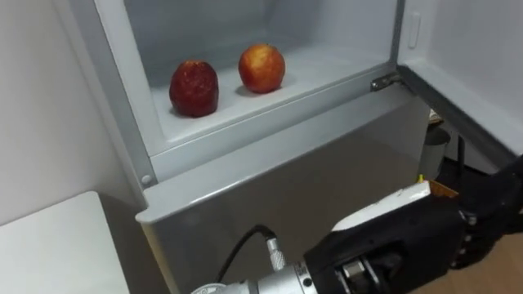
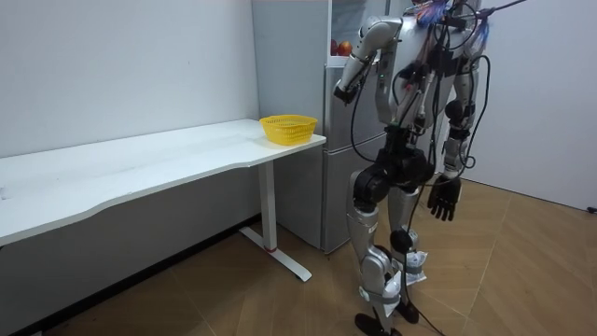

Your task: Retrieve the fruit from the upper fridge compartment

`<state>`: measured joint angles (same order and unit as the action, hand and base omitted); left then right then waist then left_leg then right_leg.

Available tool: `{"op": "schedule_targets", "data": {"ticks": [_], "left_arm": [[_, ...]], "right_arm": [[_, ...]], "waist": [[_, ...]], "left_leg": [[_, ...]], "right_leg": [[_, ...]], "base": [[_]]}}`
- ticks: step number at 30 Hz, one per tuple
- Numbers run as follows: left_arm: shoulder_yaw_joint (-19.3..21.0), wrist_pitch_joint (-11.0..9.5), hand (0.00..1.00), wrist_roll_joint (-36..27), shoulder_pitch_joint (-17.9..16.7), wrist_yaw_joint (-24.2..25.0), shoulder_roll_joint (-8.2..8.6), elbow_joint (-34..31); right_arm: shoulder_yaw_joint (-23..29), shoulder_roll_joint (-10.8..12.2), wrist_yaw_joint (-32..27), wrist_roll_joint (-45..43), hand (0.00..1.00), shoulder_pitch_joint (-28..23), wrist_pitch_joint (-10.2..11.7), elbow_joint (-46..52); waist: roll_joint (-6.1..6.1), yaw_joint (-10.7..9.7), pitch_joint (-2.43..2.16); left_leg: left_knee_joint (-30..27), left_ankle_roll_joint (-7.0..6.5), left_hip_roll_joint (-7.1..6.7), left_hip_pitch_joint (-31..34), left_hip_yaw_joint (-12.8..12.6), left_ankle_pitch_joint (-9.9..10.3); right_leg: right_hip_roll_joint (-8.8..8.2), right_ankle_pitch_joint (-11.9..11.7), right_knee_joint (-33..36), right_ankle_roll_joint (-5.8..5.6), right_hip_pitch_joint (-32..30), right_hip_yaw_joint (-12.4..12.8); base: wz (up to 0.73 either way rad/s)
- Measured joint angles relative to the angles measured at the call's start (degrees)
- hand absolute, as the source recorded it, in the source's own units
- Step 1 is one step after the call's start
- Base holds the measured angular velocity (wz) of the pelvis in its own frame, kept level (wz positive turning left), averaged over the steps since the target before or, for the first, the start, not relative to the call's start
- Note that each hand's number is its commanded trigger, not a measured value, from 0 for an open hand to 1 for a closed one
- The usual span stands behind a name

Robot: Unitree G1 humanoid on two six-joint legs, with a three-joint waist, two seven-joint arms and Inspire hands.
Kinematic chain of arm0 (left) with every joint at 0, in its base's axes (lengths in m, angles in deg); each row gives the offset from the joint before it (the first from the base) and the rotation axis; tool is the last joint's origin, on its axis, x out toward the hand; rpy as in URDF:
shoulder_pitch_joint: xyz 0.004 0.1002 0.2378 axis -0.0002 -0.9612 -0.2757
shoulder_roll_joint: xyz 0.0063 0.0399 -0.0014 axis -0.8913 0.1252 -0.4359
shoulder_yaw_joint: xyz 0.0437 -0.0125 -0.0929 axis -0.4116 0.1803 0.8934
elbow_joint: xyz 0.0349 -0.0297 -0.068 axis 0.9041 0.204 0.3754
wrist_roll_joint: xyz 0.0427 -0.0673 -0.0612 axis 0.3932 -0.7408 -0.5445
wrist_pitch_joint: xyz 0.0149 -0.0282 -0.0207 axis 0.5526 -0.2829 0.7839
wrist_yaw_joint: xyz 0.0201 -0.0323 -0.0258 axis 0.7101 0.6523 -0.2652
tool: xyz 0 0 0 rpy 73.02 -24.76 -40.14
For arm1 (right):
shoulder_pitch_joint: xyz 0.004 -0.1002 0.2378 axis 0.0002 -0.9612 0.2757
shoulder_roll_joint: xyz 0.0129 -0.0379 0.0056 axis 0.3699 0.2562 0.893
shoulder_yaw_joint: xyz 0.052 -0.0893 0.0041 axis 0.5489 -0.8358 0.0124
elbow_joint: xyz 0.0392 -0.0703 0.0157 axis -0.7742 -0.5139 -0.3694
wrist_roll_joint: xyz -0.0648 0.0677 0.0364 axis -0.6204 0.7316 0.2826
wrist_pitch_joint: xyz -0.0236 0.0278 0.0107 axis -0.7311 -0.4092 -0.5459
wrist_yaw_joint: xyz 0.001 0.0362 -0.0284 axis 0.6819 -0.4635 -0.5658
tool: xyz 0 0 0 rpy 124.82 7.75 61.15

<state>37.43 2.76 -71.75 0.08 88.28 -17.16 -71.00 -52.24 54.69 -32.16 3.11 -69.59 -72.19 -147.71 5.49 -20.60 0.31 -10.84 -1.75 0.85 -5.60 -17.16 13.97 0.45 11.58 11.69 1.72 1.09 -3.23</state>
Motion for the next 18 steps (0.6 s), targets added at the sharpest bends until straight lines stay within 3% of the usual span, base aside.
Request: {"op": "schedule_targets", "data": {"ticks": [7,13,18], "left_arm": [[-1.4,0.1,0.00,-0.4,2.7,0.1,1.87,1.4],[-2.2,0.0,0.00,-5.4,6.6,0.1,5.71,1.5],[-3.8,0.0,0.00,-6.2,9.3,0.0,5.91,1.6]], "right_arm": [[-0.3,-0.4,-0.4,1.5,0.00,1.4,-0.1,-0.6],[-1.7,-1.0,-0.7,2.4,0.00,2.3,0.0,-1.6],[-1.7,-1.0,-1.0,2.4,0.00,2.3,-0.1,-2.0]], "waist": [[0.62,-0.2,0.10],[1.37,-1.3,0.03],[1.49,-2.2,0.06]], "left_leg": [[-0.1,0.00,-0.08,0.1,0.0,0.0],[-0.1,0.00,-0.13,0.1,0.0,0.0],[0.0,0.01,-0.10,0.0,-0.2,0.0]], "right_leg": [[-0.06,-0.1,-0.4,-0.04,-0.2,0.2],[-0.06,-0.2,-1.0,-0.13,0.0,0.3],[0.09,-0.2,-1.0,-0.09,0.0,0.7]], "base": [[0.00],[-0.02],[-0.03]]}}
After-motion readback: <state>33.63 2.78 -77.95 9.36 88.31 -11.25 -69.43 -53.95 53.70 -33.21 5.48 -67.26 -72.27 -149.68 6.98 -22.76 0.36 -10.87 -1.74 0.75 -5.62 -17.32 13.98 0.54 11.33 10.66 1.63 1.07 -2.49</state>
